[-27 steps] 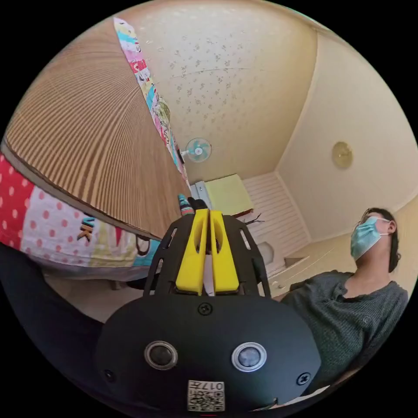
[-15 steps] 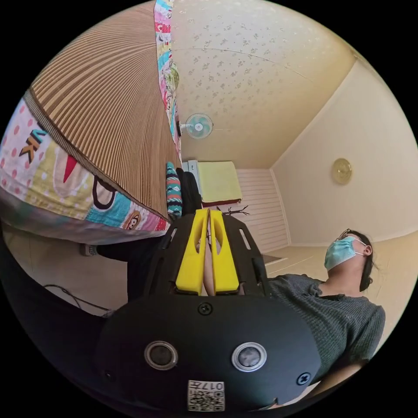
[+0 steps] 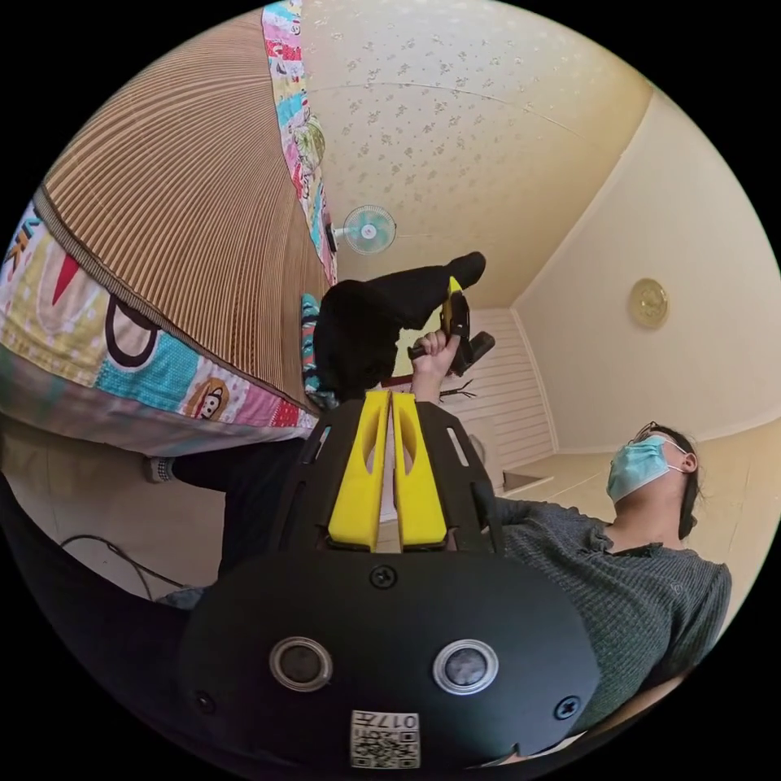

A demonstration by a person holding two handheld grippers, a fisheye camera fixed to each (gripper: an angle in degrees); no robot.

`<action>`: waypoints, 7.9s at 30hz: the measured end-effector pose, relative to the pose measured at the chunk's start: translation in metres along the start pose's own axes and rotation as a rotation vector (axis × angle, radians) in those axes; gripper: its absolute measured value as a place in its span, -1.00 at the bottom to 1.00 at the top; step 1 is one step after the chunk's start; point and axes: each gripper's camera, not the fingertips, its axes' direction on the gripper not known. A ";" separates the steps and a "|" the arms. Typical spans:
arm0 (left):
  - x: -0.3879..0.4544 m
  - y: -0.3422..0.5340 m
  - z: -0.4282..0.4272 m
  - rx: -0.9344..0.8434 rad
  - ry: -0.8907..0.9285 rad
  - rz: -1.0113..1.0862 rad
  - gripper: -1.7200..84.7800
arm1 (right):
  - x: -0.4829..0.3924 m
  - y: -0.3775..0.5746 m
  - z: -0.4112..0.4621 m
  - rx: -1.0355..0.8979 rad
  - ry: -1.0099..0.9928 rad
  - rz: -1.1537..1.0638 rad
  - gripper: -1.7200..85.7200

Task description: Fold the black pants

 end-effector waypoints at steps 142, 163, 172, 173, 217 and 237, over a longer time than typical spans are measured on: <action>0.328 0.105 0.054 0.894 -0.369 1.339 -0.88 | -0.400 -0.004 -0.175 0.892 0.432 -0.235 -0.84; -0.067 -0.290 0.114 -0.119 -0.970 0.476 -0.72 | 0.054 -0.036 0.081 -0.184 0.316 0.448 -0.80; -0.216 -0.169 0.072 -0.126 -1.020 0.169 -0.65 | 0.053 0.150 0.075 -0.295 0.466 0.813 -0.73; -0.213 -0.161 0.074 -0.075 -1.051 0.204 -0.67 | 0.055 0.160 0.078 -0.279 0.429 0.824 -0.73; -0.101 -0.035 0.143 -0.422 -0.660 0.302 -0.81 | 0.038 0.190 -0.181 -0.157 -0.037 0.776 -0.92; -0.127 0.018 0.091 -0.459 -0.760 0.196 -0.78 | 0.066 0.247 -0.099 -0.628 0.112 0.880 -0.82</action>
